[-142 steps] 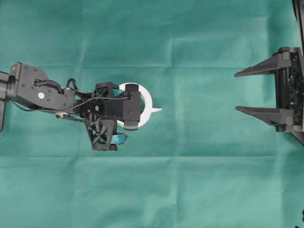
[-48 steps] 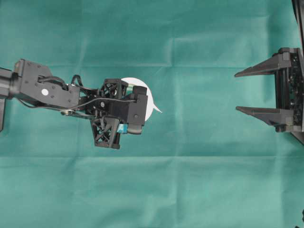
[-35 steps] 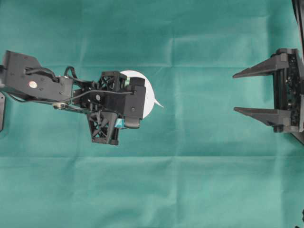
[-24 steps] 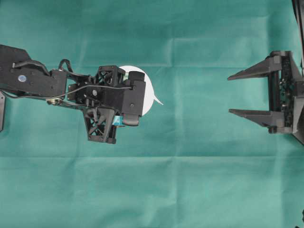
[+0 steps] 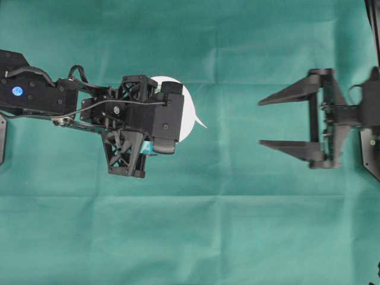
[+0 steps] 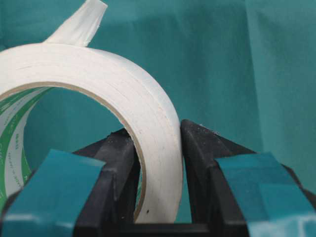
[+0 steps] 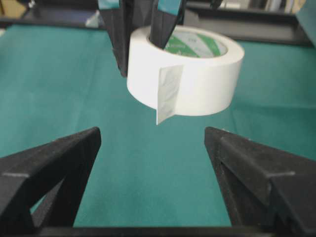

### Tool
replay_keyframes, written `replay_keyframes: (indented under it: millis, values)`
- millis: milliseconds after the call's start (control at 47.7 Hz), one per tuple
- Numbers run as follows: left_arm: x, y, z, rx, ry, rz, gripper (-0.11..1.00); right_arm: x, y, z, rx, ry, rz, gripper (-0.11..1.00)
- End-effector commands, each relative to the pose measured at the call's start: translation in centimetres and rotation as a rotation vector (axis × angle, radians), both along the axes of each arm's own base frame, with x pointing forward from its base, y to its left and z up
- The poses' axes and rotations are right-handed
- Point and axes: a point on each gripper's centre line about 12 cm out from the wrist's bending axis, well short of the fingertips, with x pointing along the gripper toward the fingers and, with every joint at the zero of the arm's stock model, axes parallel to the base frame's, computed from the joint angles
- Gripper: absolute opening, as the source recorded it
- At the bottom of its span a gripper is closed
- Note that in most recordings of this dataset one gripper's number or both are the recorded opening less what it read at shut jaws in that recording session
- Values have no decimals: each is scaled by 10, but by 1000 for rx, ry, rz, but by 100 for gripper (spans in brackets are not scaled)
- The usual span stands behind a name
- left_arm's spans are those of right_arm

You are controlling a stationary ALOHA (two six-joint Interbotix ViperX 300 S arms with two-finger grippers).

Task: Peel off the duct tape with your right arm.
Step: 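Move the right gripper toward the tape's free end tab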

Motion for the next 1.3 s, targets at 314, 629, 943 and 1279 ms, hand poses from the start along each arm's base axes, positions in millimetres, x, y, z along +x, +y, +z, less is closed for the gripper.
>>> replay_keyframes:
  millis: [314,629,943,1279]
  values:
    - [2,0,24,3,-68,-3,22,56,1,-4,2,28,3,79]
    - [1,-2,27,3,-74,-9,22,79,1,-7,-2,18,4,79]
    - [1,-4,26,3,-72,-14,22,93,0,-12,-3,32,2,79]
    - [1,-10,26,2,-72,-29,22,99,-4,-15,-4,40,-9,79]
